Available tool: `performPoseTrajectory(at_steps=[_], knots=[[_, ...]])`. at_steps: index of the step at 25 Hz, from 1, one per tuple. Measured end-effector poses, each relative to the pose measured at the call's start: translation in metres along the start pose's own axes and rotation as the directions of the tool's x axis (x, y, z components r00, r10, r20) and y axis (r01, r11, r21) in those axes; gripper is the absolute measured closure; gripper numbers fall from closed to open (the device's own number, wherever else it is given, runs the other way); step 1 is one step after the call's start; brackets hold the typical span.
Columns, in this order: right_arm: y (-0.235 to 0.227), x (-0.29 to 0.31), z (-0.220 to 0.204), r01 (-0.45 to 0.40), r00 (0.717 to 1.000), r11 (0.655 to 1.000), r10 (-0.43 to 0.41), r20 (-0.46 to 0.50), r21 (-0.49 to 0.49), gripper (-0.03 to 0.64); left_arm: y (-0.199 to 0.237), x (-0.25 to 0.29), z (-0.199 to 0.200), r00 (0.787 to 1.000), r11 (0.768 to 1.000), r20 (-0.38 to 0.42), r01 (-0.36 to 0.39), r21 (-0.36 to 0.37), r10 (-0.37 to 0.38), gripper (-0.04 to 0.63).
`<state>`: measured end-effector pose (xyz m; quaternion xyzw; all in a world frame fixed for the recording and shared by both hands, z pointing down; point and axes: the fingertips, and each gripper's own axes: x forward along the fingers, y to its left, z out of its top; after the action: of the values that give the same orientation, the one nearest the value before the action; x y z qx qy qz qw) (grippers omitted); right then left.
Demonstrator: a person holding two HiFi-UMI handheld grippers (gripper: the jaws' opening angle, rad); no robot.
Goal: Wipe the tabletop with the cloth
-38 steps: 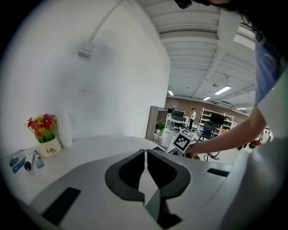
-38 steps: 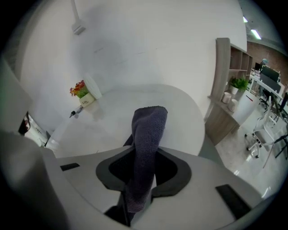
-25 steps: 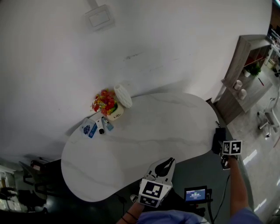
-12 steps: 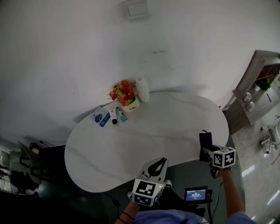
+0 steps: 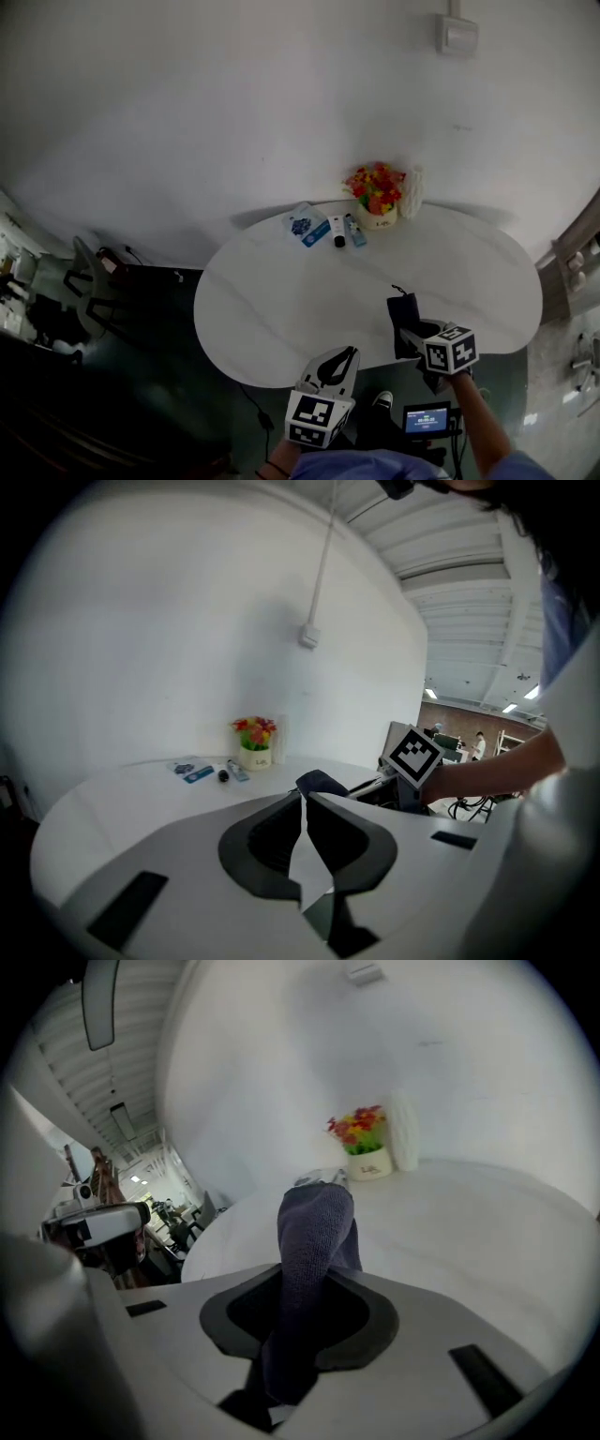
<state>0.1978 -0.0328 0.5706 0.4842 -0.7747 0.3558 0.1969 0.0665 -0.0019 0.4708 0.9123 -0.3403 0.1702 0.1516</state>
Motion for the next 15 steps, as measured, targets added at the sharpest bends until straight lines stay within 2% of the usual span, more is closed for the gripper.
performPoseTrajectory(at_steps=[6,11,15], knots=[[0.139,0.094,0.013,-0.137,0.99,0.988,0.134,-0.05,-0.072,0.517,0.113,-0.091,-0.03,0.987,0.986,0.011,-0.158,-0.042,0.159,0.569],[0.25,0.156,0.01,-0.248,0.966,0.962,0.237,-0.099,-0.119,0.517,0.194,-0.161,-0.05,0.959,0.955,0.013,-0.279,-0.104,0.282,0.569],[0.325,0.196,0.001,-0.325,0.941,0.934,0.305,-0.145,-0.15,0.517,0.244,-0.212,-0.063,0.928,0.92,0.025,-0.366,-0.141,0.372,0.569]])
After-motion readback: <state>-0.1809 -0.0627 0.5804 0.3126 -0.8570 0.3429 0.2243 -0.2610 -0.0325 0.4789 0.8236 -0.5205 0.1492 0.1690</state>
